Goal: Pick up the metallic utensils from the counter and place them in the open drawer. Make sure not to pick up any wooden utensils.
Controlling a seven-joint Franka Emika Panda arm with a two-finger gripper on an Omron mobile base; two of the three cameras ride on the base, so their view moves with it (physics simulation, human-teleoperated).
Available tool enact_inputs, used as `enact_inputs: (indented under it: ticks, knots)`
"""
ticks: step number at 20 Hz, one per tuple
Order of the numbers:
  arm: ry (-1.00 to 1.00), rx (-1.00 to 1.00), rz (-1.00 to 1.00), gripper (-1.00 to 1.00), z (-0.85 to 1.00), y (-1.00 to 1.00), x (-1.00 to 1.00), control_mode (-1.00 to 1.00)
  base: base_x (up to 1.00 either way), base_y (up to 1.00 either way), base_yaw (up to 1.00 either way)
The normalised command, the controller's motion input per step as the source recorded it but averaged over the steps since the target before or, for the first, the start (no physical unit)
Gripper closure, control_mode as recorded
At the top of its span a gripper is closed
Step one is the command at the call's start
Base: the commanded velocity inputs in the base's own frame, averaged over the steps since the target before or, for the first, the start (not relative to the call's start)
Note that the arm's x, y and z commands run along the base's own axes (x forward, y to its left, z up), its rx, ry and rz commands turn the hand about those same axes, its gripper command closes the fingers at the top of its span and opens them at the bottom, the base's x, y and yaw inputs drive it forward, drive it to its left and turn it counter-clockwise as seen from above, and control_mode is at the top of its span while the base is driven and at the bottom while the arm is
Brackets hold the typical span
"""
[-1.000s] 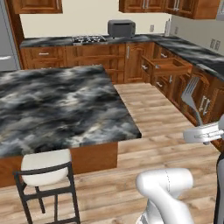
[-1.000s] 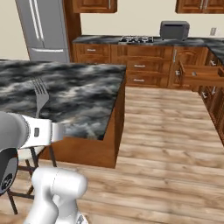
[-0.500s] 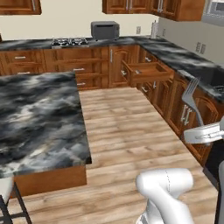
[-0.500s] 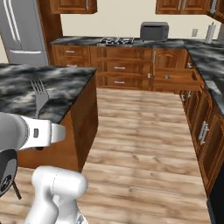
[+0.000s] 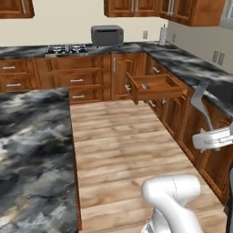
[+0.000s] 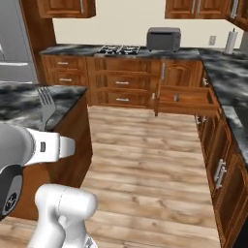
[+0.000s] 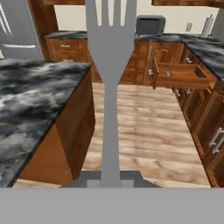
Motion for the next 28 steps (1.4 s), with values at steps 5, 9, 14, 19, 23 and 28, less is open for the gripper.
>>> enact_inputs:
  ticks: [5, 9, 14, 19, 23, 28]
  knots:
    - [0.0, 0.0, 0.0, 1.0, 0.0, 0.0, 0.0, 1.0, 1.0, -0.73, 0.09]
    - [0.0, 0.0, 0.0, 1.0, 0.0, 0.0, 0.0, 1.0, 0.99, -1.0, 0.21]
    - [0.0, 0.0, 0.0, 1.0, 0.0, 0.0, 0.0, 1.0, 0.99, -0.58, 0.13]
    - [0.0, 0.0, 0.0, 1.0, 0.0, 0.0, 0.0, 1.0, 0.9, -0.25, 0.0]
    - [0.0, 0.0, 0.0, 1.0, 0.0, 0.0, 0.0, 1.0, 0.69, -0.22, 0.0]
    - [0.0, 0.0, 0.0, 1.0, 0.0, 0.0, 0.0, 1.0, 0.62, -0.07, 0.0]
